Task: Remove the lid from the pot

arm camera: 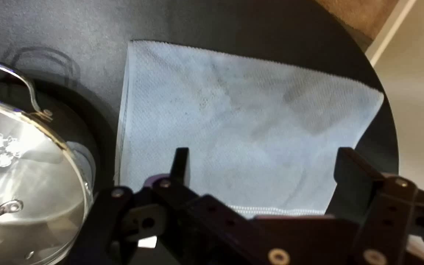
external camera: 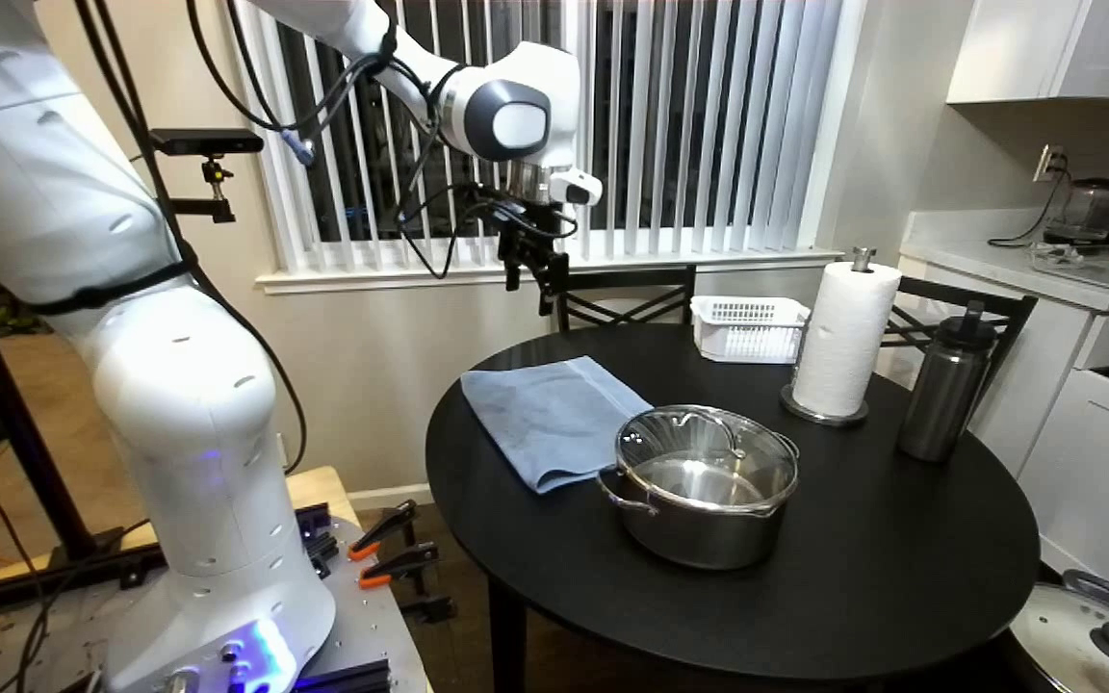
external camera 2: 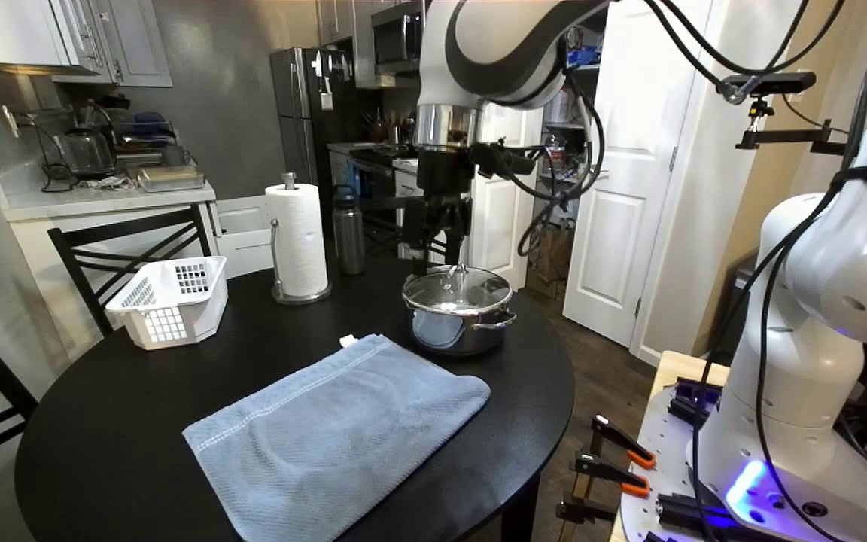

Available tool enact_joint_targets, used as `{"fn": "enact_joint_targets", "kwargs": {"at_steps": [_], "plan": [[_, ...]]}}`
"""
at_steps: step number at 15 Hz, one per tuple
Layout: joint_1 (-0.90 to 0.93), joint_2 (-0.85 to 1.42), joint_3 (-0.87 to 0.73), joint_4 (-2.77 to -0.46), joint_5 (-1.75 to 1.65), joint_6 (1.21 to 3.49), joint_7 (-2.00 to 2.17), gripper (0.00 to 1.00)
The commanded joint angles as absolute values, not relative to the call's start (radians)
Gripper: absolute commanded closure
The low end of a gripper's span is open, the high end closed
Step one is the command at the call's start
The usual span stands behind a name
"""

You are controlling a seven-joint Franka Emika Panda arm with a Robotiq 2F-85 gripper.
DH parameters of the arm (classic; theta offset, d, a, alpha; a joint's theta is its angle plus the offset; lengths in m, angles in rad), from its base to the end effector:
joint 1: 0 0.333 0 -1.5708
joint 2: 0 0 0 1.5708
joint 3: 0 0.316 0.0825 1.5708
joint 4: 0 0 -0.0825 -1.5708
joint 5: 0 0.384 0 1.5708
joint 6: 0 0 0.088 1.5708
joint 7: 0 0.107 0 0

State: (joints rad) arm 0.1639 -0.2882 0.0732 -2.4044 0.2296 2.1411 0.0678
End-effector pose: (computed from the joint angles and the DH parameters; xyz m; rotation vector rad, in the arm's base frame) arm 0.4366 0.1161 0.4264 -2.9651 -0.0662 0.0017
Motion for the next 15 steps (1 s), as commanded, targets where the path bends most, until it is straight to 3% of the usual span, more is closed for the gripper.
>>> {"fn": "enact_joint_targets", "kwargs": {"at_steps": [1, 9, 15], "plan": [[0.093, -0.277, 0.01, -2.297, 0.298, 2.063, 0.097, 0.0], [-0.037, -0.141, -0.081, -2.22, 0.384, 2.074, 0.245, 0.0], [-0.092, -0.117, -0.112, -2.323, 0.457, 2.244, 0.379, 0.0]]}}
